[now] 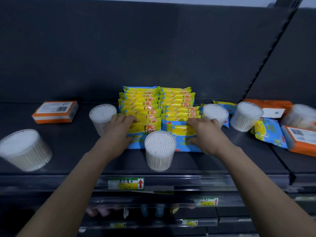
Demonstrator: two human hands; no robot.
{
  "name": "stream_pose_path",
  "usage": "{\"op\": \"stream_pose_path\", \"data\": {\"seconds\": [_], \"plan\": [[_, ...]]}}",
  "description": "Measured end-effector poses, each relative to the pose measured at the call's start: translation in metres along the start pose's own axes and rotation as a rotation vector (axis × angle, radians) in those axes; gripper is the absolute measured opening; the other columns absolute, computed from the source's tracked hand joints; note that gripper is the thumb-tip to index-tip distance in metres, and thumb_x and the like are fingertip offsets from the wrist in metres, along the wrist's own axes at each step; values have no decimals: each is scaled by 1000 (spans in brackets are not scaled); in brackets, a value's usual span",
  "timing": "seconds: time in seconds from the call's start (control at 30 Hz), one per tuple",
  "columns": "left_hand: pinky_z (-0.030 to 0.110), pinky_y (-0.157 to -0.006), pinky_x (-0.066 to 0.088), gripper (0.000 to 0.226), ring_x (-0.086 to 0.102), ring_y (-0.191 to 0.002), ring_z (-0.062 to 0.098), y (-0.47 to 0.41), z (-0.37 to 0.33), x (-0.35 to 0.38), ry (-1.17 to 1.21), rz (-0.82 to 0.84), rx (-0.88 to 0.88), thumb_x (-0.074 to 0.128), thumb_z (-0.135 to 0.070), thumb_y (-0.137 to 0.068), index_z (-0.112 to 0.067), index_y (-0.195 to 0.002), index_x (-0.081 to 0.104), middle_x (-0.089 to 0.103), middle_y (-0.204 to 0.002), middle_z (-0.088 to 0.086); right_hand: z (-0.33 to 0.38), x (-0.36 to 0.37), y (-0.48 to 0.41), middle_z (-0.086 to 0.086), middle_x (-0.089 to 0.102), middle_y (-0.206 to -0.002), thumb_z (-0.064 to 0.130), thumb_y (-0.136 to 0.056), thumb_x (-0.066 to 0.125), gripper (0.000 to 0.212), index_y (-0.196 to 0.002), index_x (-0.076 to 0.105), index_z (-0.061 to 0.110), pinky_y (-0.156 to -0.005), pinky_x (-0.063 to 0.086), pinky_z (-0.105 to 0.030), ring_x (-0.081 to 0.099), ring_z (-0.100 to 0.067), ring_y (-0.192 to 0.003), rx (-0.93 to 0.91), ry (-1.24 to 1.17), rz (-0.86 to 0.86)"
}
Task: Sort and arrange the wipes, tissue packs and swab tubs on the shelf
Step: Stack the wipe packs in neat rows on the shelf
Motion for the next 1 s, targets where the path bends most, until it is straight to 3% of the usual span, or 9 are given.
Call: {"op": "stream_pose_path", "data": {"seconds": [0.17,0.33,0.57,0.73,1.0], "plan": [[34,-91,34,58,31,-109,21,0,2,1,4,-85,38,76,-10,-71,-11,-123,51,43,-122,6,0,1,-5,-4,44,-127,27,-81,67,54,-129,43,20,-94,28,-35,38,-25,-118,-12,-11,-57],[33,-92,33,64,38,-108,21,1,10,4,40,-47,62,77,-11,-71,-15,-128,50,45,-120,4,1,6,-6,-5,43,-128,25,-83,65,55,-130,39,18,-96,30,-35,38,-26,-119,-24,16,-33],[48,-86,42,63,33,-103,21,-2,10,7,-21,-131,129,79,-6,-64,-10,-123,57,54,-115,11,3,7,-6,-7,42,-124,20,-79,68,55,-128,42,14,-95,33,-36,38,-27,-115,-17,6,-121],[41,-95,34,64,37,-110,27,-1,9,13,16,-114,150,77,-11,-70,-10,-129,53,49,-121,10,6,9,0,-8,43,-127,21,-83,64,54,-131,41,13,-96,32,-36,39,-28,-116,-6,63,-122],[50,-88,41,63,33,-108,27,2,7,11,-54,-148,200,80,-11,-66,-6,-124,55,52,-119,16,8,12,6,-12,51,-124,7,-77,68,55,-129,48,8,-92,37,-41,45,-33,-112,35,24,-191]]}}
Point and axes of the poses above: each hand's wrist, its own y-axis away from the middle knuckle, its own x-axis out of the palm, z = x × y, the point moved 4 cm from there along -y, towards the middle knuckle
